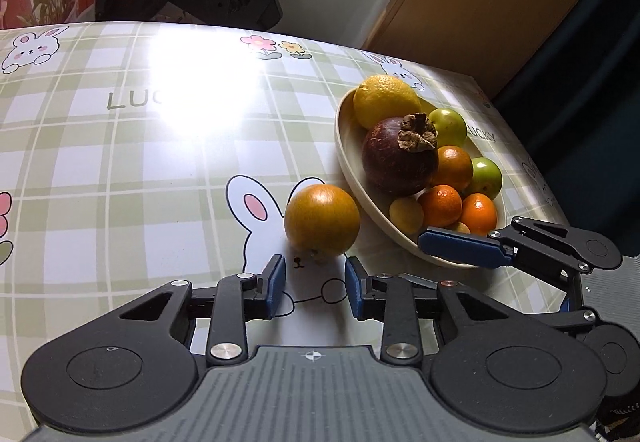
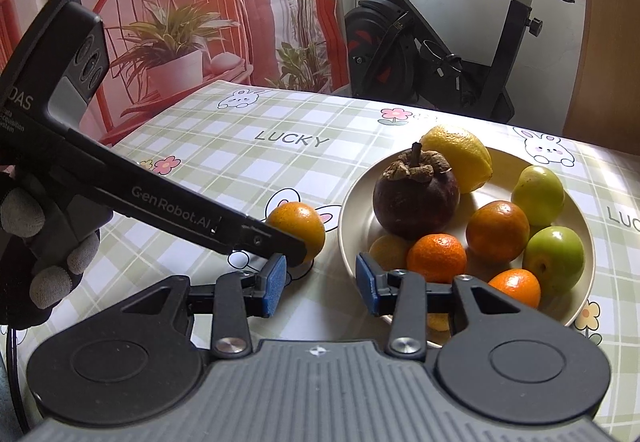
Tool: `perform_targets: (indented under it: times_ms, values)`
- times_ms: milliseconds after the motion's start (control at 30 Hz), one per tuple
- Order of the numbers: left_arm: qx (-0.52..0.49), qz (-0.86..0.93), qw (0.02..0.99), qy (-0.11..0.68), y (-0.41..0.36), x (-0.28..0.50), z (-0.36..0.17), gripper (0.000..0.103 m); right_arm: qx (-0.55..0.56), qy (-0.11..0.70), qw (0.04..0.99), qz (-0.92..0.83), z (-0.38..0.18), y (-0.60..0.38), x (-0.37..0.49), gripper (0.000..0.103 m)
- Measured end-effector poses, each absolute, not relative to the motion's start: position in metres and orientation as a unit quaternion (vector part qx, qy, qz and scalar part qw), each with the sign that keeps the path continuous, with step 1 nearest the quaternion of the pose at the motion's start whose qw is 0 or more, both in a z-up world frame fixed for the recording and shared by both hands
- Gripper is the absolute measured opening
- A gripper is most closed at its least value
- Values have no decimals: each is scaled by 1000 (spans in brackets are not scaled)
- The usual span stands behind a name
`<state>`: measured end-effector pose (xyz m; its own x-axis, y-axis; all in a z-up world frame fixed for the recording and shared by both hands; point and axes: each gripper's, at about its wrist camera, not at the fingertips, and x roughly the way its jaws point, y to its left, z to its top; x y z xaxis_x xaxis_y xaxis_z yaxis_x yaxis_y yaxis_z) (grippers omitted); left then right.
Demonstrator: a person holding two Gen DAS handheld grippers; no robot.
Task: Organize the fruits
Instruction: 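Close the left gripper on the orange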
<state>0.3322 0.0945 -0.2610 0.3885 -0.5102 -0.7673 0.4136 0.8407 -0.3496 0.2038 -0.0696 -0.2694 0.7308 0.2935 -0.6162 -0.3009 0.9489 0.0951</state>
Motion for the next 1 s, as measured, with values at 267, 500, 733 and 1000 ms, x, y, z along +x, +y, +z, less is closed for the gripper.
perform_targets:
  times_ms: [267, 500, 733, 1000]
  values:
    - [-116, -267, 847, 445, 133, 339, -244, 39, -43, 328, 928, 174, -267, -55, 205, 43]
    - [-165, -252, 851, 430, 114, 381, -242, 39, -55, 336, 924, 173, -271, -46, 209, 43]
    - [-142, -289, 829, 458, 94, 374, -263, 39, -60, 341, 923, 171, -275, -45, 212, 42]
    - [-122, -323, 813, 469, 102, 351, -263, 38, -40, 346, 922, 172, -278, -47, 217, 42]
